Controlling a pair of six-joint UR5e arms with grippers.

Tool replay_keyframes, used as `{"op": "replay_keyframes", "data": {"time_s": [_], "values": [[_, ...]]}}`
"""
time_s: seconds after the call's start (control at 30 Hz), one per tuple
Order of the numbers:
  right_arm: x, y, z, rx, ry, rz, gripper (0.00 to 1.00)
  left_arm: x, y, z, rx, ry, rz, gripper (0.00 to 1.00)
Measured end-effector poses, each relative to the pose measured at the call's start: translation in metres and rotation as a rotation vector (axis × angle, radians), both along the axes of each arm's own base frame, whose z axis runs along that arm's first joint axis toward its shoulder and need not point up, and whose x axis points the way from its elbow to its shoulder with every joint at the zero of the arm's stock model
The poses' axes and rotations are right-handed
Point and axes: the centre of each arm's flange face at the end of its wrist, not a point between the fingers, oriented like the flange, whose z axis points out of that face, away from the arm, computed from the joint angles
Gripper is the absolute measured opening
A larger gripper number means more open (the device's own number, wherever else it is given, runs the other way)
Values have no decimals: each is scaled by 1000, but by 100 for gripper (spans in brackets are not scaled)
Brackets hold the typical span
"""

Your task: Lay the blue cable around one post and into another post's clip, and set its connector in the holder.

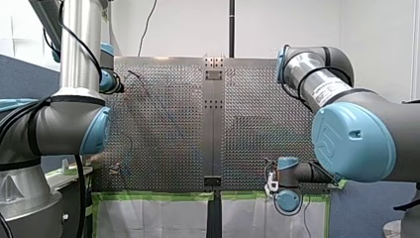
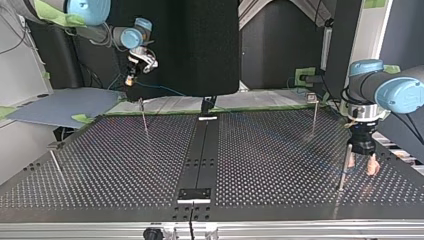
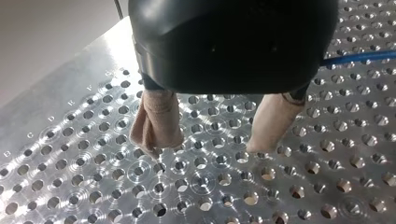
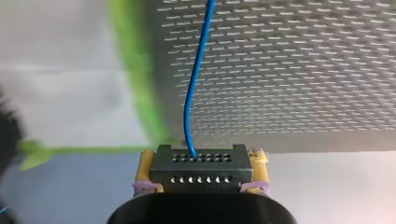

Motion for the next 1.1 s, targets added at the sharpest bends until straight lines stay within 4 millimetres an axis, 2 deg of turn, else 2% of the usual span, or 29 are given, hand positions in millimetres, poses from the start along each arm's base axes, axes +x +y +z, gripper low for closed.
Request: {"op": "replay_keyframes", "data": {"time_s": [0.17,0.33,0.53,0.8,1.1], "values": [[-12,-36,34,-101,-68,-2,0,0,0,0,0,-1,1,100],[-31,-54,46,-134,-94,-3,0,0,0,0,0,-1,1,100],[-57,-61,40,-99,-94,-4,0,0,0,0,0,-1,0,100],[-95,-72,23,-97,-75,-3,0,0,0,0,-1,-1,-2,100],[-132,-83,16,-62,-4,2,0,0,0,1,-5,-2,-2,100]]}}
